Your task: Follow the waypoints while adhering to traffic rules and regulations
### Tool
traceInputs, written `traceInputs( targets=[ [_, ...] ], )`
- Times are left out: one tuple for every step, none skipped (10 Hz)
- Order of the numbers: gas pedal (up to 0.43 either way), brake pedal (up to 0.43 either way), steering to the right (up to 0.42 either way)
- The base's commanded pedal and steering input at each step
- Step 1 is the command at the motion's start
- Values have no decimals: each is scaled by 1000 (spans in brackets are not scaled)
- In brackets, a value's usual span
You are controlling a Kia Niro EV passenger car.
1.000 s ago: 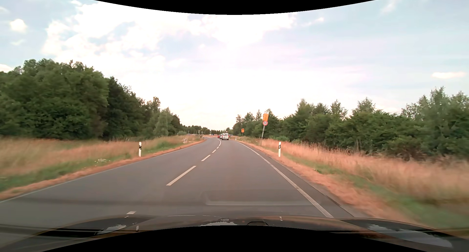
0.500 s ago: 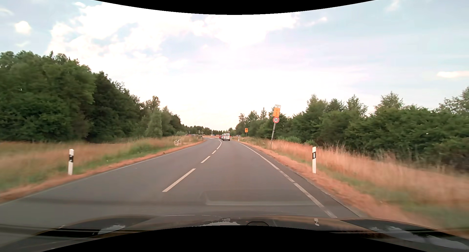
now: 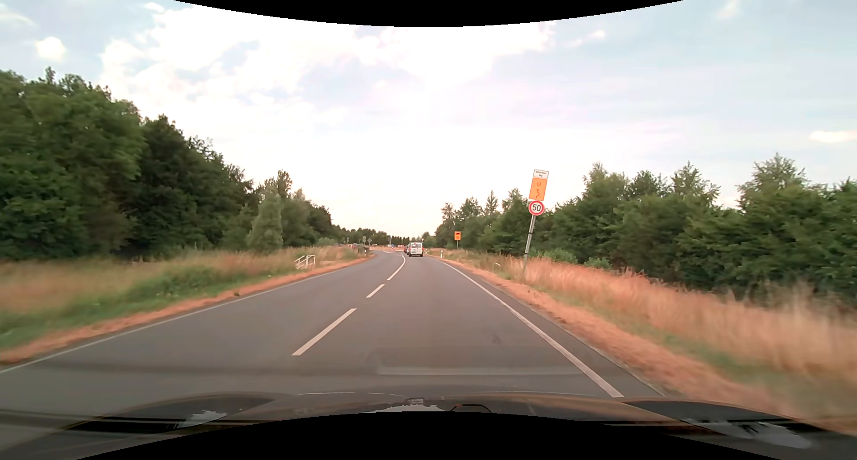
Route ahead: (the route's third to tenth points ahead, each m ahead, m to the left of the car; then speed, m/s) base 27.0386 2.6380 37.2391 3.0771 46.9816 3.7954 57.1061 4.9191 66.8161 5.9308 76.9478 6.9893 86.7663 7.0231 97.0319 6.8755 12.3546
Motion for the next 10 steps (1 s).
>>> traceInputs(
  targets=[
    [67, 0, -9],
    [67, 0, -9],
    [67, 0, -8],
    [67, 0, -8],
    [67, 0, -8],
    [67, 0, -7],
    [67, 0, -8],
    [79, 0, -7],
    [79, 0, -8],
    [87, 0, -8]
  ],
)
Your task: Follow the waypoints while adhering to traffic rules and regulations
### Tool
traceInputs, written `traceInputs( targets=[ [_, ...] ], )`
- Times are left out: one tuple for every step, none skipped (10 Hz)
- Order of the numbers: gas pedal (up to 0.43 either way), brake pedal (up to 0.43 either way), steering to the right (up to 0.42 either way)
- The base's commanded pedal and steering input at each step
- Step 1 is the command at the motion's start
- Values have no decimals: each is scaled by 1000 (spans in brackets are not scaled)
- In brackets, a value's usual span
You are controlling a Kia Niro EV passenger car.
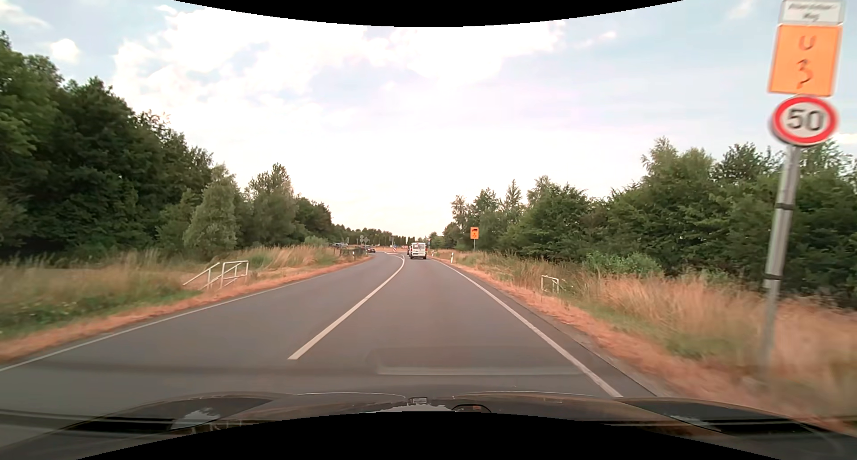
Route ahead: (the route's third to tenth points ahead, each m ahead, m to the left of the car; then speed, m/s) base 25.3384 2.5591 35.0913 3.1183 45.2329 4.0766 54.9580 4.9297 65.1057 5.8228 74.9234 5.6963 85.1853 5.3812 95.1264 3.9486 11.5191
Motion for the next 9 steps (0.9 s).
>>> traceInputs(
  targets=[
    [87, 0, -8],
    [87, 0, -7],
    [87, 0, -7],
    [87, 0, -8],
    [87, 0, -8],
    [79, 0, -9],
    [79, 0, -10],
    [79, 0, -9],
    [79, 0, -7]
  ],
)
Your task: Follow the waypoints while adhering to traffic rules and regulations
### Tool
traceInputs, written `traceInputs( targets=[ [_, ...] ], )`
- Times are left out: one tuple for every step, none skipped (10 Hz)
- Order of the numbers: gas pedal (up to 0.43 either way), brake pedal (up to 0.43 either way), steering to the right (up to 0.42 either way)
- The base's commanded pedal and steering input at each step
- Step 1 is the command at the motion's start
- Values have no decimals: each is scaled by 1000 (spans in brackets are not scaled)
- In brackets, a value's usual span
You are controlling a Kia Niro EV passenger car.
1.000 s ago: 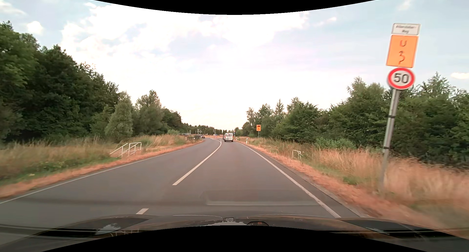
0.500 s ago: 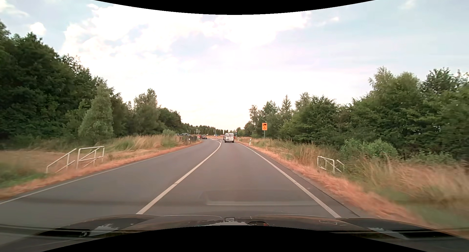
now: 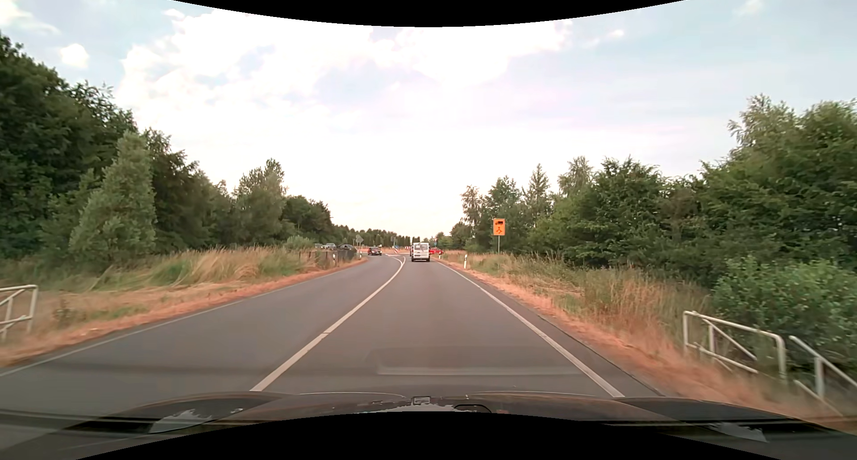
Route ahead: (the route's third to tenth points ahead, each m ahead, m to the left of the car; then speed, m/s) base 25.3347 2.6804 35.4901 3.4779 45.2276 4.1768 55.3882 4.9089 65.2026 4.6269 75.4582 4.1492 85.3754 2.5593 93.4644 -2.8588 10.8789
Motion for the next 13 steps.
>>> traceInputs(
  targets=[
    [79, 0, -6],
    [79, 0, -6],
    [79, 0, -6],
    [79, 0, -6],
    [79, 0, -6],
    [79, 0, -6],
    [79, 0, -6],
    [79, 0, -6],
    [79, 0, -7],
    [79, 0, -8],
    [79, 0, -8],
    [79, 0, -8],
    [79, 0, -8]
  ],
)
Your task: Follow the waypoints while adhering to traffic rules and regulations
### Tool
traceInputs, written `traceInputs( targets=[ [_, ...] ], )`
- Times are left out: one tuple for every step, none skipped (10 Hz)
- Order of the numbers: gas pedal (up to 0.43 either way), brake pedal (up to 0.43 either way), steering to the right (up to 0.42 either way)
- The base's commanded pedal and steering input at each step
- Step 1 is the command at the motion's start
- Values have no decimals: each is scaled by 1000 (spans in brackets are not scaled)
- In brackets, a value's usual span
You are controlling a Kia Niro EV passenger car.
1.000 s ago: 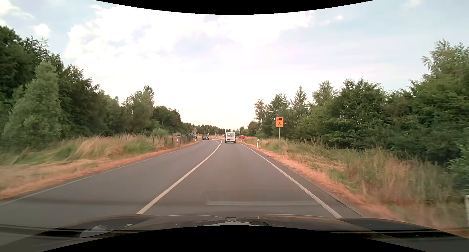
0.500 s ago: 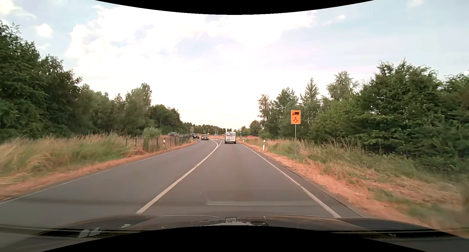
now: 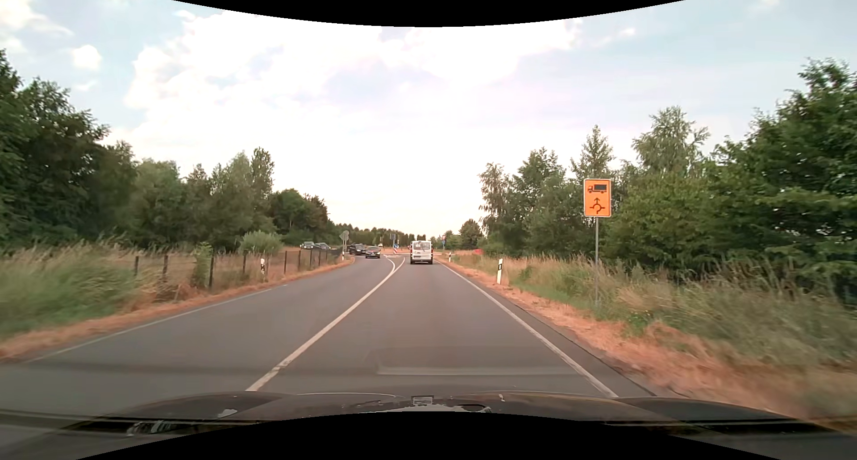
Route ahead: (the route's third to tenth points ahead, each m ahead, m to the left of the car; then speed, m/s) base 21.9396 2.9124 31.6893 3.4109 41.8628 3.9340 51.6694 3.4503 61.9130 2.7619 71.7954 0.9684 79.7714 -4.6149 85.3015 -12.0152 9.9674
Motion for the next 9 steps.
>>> traceInputs(
  targets=[
    [79, 0, -8],
    [79, 0, -8],
    [79, 0, -8],
    [67, 0, -8],
    [67, 0, -8],
    [67, 0, -8],
    [67, 0, -8],
    [67, 0, -8],
    [67, 0, -9]
  ],
)
